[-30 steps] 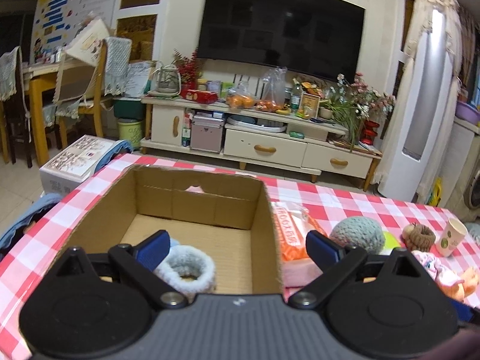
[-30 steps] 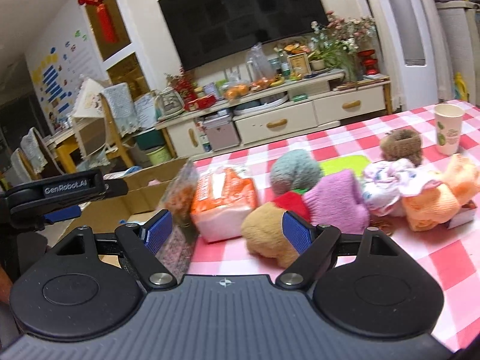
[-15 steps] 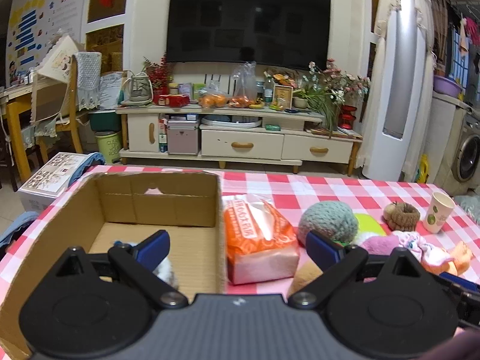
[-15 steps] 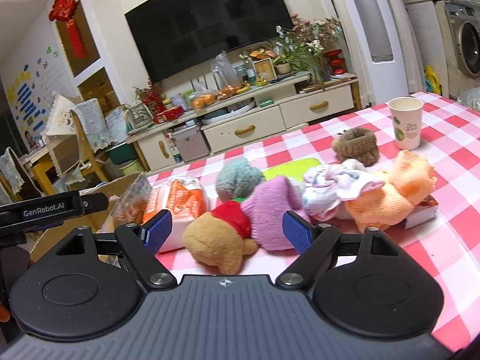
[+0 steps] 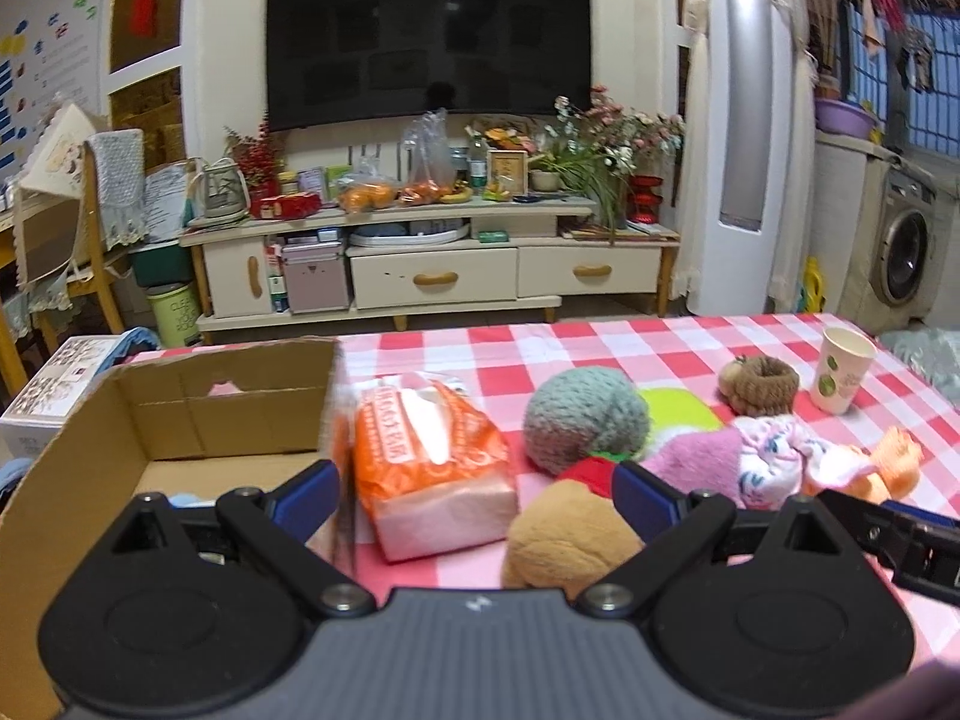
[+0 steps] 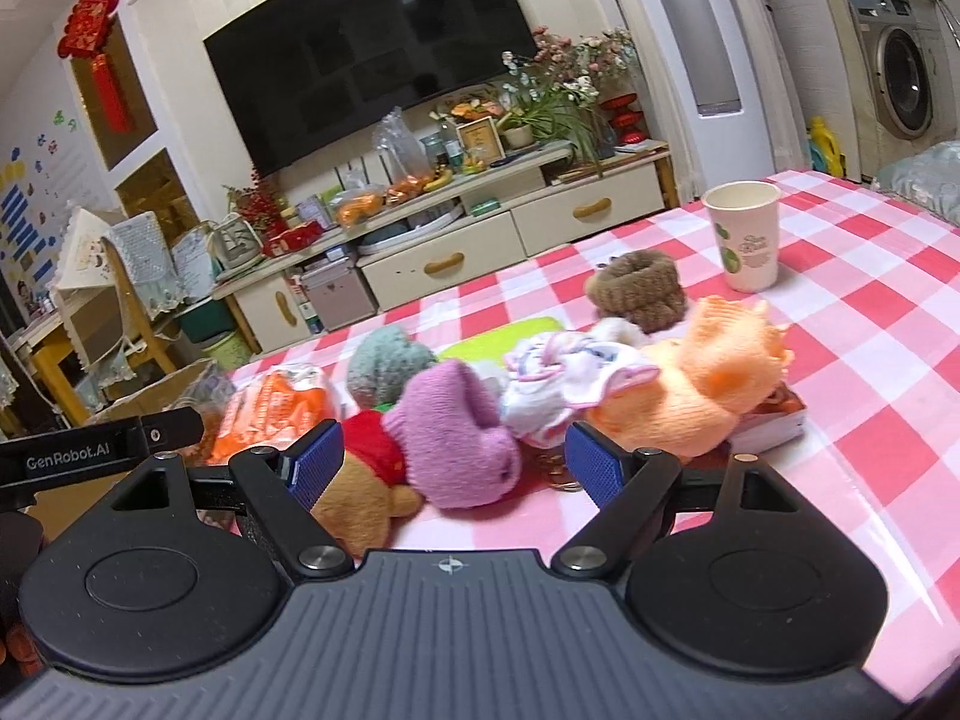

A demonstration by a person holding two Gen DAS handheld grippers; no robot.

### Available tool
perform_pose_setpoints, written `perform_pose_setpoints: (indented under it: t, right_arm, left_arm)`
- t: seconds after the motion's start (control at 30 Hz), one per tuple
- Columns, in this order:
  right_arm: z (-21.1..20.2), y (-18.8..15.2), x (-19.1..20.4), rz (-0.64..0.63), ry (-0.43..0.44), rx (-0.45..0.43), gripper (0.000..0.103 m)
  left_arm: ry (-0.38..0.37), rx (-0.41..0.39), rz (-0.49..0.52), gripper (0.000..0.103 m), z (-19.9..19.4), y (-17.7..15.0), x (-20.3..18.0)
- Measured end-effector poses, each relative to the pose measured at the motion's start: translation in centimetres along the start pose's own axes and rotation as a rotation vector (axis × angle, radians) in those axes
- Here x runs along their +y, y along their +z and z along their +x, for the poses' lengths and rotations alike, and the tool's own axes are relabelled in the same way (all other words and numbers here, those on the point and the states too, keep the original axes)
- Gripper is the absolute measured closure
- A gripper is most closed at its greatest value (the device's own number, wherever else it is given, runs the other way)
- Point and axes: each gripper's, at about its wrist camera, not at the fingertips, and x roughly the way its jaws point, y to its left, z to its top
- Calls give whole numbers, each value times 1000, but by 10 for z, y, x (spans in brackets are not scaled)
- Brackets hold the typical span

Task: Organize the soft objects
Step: 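Move the right tool over the orange knitted toy, then grasp the orange knitted toy with right tool while left tool grasps pink fuzzy sock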

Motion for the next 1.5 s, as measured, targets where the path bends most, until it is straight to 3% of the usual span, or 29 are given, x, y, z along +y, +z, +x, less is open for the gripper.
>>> perform_pose_setpoints:
  t: [0.37, 0.67, 0.9, 1.27, 1.37, 1.5]
  right_arm:
    - [-18, 3, -36, 99, -153, -72, 2]
    - [-5, 13, -75, 160, -203, -49, 2]
    - [15, 15, -81, 123, -180, 19, 2]
    - [23, 21, -86, 35, -106, 94, 2]
    - [25, 21, -86, 23, -85, 120, 3]
    - [28, 20, -81, -10, -54, 147, 12]
  left_arm:
    - [-63, 25, 88, 6, 11, -8, -42]
    - [-143, 50, 162, 7, 27, -17, -81]
    - [-175, 95, 183, 20, 52, -21, -106]
    - [-164, 136, 140, 23, 88, -23, -117]
    - [-165, 146, 142, 31, 95, -23, -119]
    - [-170, 179, 95, 39, 104, -24, -115]
